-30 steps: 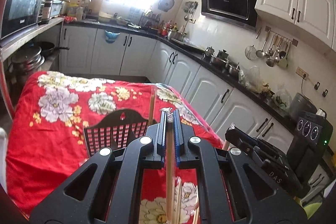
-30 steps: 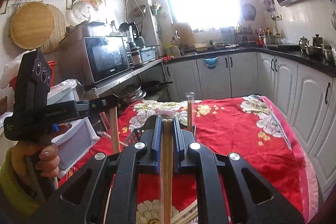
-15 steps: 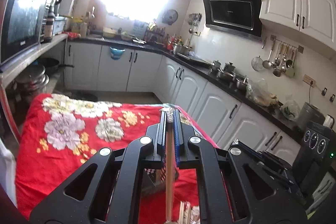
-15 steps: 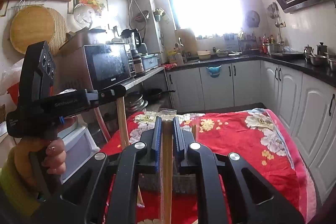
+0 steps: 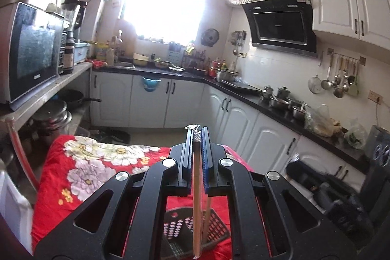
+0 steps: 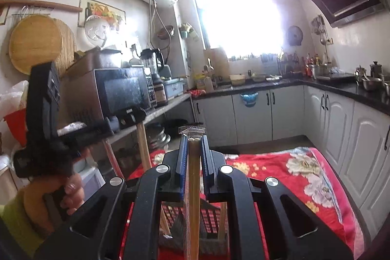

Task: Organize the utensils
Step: 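Raise the held chopsticks upright with both tools and carry them above the basket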

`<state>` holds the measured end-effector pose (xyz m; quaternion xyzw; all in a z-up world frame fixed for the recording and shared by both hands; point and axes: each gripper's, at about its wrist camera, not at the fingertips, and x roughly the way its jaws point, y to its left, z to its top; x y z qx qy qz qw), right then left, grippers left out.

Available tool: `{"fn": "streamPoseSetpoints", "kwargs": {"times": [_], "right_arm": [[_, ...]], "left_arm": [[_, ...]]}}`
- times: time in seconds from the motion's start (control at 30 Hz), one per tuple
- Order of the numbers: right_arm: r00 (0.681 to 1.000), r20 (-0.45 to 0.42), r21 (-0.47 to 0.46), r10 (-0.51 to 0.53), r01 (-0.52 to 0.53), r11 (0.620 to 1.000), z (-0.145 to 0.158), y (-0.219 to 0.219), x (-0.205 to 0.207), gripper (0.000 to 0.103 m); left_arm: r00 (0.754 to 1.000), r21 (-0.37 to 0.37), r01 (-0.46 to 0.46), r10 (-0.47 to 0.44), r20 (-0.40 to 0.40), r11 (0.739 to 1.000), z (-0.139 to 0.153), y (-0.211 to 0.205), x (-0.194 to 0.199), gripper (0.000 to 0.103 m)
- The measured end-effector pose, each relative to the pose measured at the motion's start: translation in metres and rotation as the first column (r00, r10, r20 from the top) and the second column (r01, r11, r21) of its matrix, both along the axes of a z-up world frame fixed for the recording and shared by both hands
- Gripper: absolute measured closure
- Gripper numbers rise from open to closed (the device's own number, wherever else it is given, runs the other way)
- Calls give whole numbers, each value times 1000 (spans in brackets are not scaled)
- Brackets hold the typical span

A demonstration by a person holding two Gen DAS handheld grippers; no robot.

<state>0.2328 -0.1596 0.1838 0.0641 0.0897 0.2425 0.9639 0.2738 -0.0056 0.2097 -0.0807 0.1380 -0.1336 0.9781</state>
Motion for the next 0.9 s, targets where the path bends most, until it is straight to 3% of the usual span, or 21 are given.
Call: {"fn": "streamPoseSetpoints", "kwargs": {"times": [0.4, 0.9], "right_arm": [[994, 102, -12, -35, 36, 999, 15, 14, 25, 92], [990, 127, -21, -69, 72, 997, -29, 18, 49, 92]], "left_arm": [[994, 26, -89, 87, 59, 996, -18, -7, 14, 100], [995, 31, -93, 92, 39, 995, -57, -12, 21, 100]]}}
